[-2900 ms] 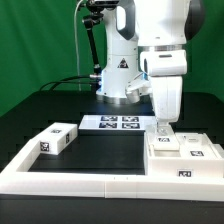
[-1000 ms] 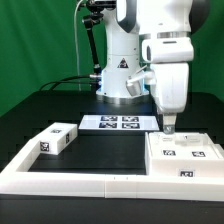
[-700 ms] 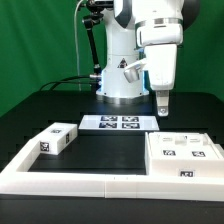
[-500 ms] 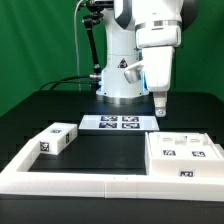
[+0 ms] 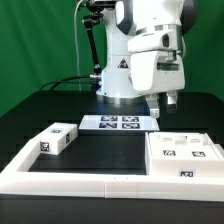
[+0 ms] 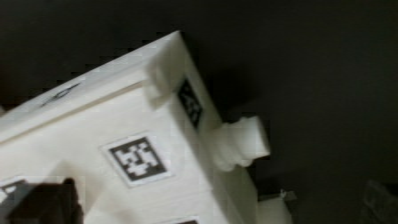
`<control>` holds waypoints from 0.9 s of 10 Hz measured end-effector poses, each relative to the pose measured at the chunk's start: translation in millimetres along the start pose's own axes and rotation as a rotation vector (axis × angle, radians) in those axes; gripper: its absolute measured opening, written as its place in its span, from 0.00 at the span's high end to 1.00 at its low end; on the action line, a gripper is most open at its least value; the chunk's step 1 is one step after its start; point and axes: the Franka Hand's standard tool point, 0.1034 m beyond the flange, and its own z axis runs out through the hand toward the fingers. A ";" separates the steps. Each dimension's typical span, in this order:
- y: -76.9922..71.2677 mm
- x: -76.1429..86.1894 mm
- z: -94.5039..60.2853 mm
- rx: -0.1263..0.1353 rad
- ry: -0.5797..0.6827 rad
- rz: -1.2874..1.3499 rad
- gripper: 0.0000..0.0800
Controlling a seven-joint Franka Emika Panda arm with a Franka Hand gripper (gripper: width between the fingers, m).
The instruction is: Assemble cabinet
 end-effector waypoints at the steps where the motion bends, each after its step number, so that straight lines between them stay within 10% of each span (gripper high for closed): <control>1: -3.4 -3.2 3.2 0.009 0.002 0.136 0.00; 9: -7.1 1.4 12.1 0.029 0.024 0.816 0.00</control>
Offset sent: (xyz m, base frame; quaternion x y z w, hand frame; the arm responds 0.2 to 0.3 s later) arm -0.0041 0.0167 -0.0029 0.0173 0.0453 0.2008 0.9784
